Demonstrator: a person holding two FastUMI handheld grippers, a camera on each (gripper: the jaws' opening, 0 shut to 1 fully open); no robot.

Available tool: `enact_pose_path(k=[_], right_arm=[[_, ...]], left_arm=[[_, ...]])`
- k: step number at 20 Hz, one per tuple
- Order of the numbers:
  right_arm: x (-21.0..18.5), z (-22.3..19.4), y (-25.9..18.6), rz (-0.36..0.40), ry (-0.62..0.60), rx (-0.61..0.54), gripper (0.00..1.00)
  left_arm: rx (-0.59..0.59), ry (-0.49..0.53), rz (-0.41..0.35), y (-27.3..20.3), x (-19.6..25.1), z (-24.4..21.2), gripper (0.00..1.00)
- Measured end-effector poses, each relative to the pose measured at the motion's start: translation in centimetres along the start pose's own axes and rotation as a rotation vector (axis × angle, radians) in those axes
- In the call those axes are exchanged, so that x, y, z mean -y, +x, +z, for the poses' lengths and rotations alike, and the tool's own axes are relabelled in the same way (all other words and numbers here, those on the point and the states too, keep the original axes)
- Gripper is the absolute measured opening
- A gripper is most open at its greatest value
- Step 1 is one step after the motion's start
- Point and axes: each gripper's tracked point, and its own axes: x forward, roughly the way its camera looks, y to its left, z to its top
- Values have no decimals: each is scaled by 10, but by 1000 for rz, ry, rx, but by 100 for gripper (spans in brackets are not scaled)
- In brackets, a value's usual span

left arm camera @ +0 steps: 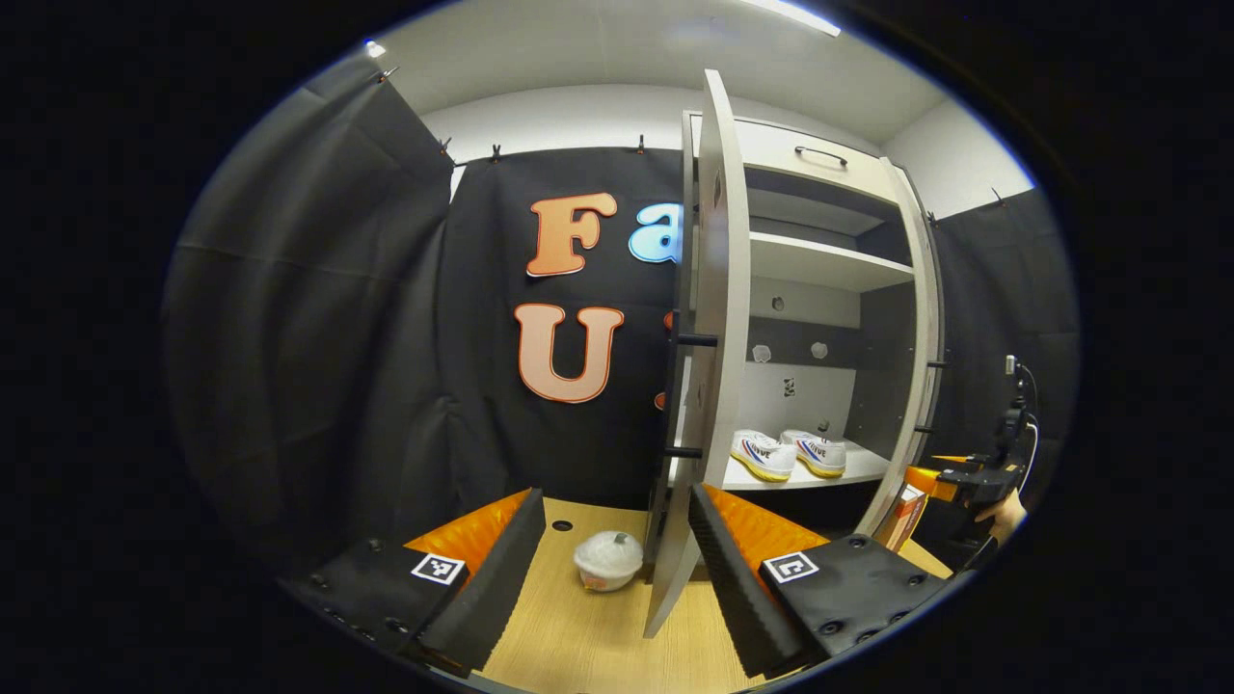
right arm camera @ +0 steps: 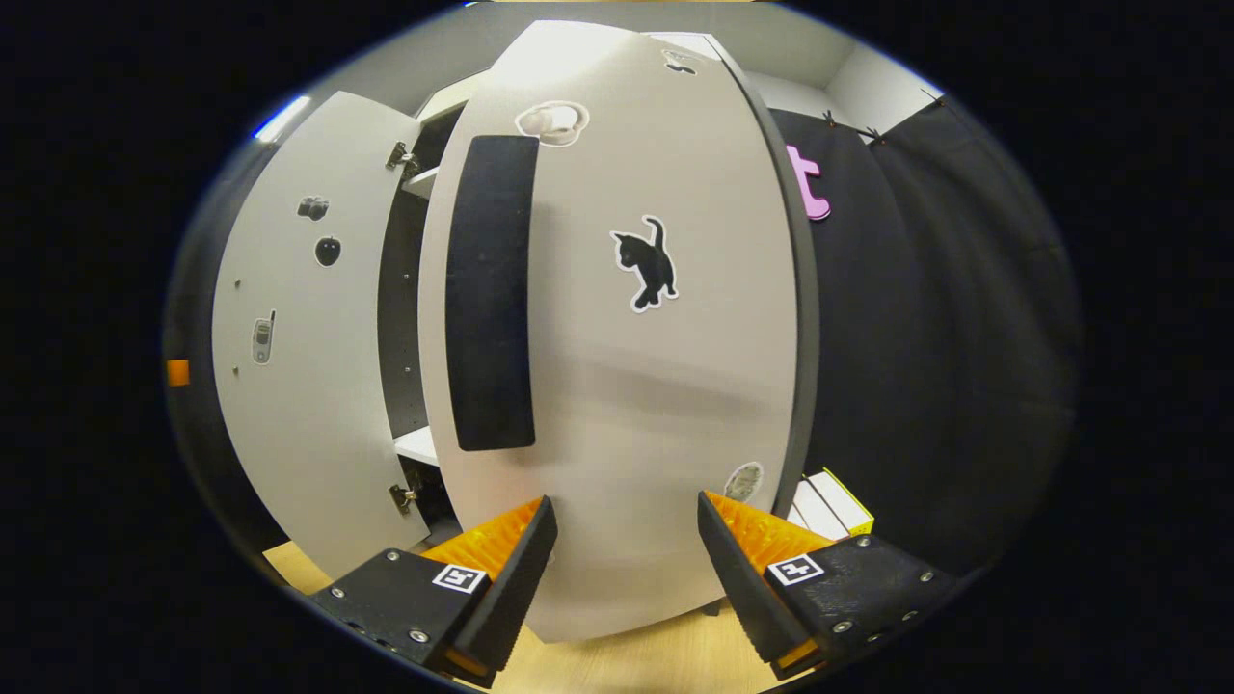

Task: Grab one shoe with the right hand and put it into the shoe cabinet, grab the other shoe with the left hand and put it into the shoe cabinet; then close the right door with the right hand and the left door with the left hand.

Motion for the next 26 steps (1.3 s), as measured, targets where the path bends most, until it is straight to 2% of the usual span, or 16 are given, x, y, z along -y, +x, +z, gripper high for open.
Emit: enact_pose_path(k=[1, 2, 3, 5, 7, 10, 12, 15, 23, 24, 26], right_arm=[[-3, 0, 3, 5, 7, -3, 98], [-3, 1, 6, -6, 2, 7, 91], [-2, 2, 5, -9, -3, 10, 89], [-3, 3, 7, -15, 10, 9, 89], [-1, 2, 11, -42, 19, 8, 88], [-1, 1, 13, -93, 30, 11, 89], [-2, 1, 16, -118, 43, 10, 89], [-4, 1, 17, -137, 55, 4, 89], [-3, 5, 15, -183, 40, -11, 89], [-5, 8, 12, -168, 49, -4, 90], [-8, 19, -1, -144, 53, 26, 90]], left_arm=[[1, 3, 5, 2, -3, 0, 96], [4, 4, 10, 3, -7, 0, 96], [7, 4, 14, 5, -11, 0, 96], [16, -23, -2, 12, -11, -3, 94], [20, -58, -15, 22, -13, -10, 96], [-19, -52, 27, 37, -29, -35, 99], [-48, -52, 30, 48, -32, -49, 97], [-73, -63, 1, 62, -26, -63, 94], [-87, -34, -59, 85, -2, -71, 96], [-89, -31, -67, 85, 0, -72, 94], [-83, -22, -74, 86, 4, -73, 97]])
